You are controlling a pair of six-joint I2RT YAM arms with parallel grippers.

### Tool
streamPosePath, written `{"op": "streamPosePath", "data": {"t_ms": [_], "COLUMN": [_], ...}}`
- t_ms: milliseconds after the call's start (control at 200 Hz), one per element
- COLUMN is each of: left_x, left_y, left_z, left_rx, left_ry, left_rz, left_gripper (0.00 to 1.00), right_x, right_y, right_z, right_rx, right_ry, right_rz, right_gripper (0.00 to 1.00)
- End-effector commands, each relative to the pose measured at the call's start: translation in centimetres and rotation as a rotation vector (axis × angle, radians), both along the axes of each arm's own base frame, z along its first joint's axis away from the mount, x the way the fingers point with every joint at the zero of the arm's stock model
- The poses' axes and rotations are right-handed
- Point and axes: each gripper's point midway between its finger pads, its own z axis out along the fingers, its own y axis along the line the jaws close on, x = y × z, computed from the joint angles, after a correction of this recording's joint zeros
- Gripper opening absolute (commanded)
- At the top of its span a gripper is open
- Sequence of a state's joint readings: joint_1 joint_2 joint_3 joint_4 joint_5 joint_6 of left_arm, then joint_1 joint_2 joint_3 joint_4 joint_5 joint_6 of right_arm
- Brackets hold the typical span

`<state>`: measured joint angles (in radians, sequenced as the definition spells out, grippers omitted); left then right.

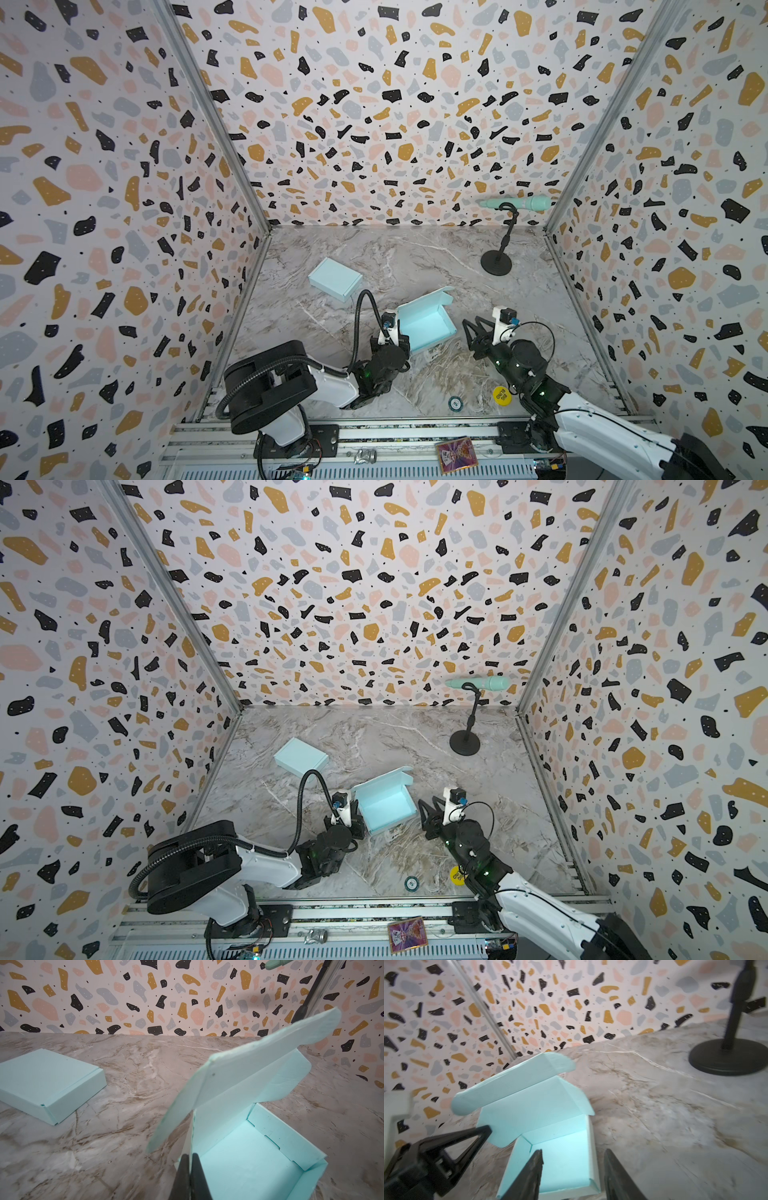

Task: Fold the paper box

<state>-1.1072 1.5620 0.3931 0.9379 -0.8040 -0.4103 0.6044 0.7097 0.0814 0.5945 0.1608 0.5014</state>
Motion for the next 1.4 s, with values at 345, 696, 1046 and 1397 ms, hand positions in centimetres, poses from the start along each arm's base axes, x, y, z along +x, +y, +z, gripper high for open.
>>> {"op": "streamPosePath", "data": {"t_ms": [345,696,1046,1397], "left_x": [0.0,0.3,1.1,0.9], "left_y": [-2.2,-2.5,-3.1,-3.5], "left_z": [0.9,1.3,1.5,0.7], "left_rx": [0.044,0.057,-0.004,-0.089], "left_ry": [-0.018,-0.01,0.03,0.046], "left_rz": [-0.084,-0.08,-0.062,-0.075], "left_gripper": [0.0,0.0,0.0,0.0], "right_x": [10.6,8.0,4.6,3.6], "right_y": [-1.4,3.2,5.3,7.4], "right_z": [-2.4,-4.3,-5.4,-5.4], "right_rx": [-0.091,-0.105,-0.105,-0.148], "right_ry": [0.23,0.273,0.297,0.266], "right_rz": [0.07,0.171,0.194,0.228], "right_gripper": [0.41,0.34,0.3,0.29]}}
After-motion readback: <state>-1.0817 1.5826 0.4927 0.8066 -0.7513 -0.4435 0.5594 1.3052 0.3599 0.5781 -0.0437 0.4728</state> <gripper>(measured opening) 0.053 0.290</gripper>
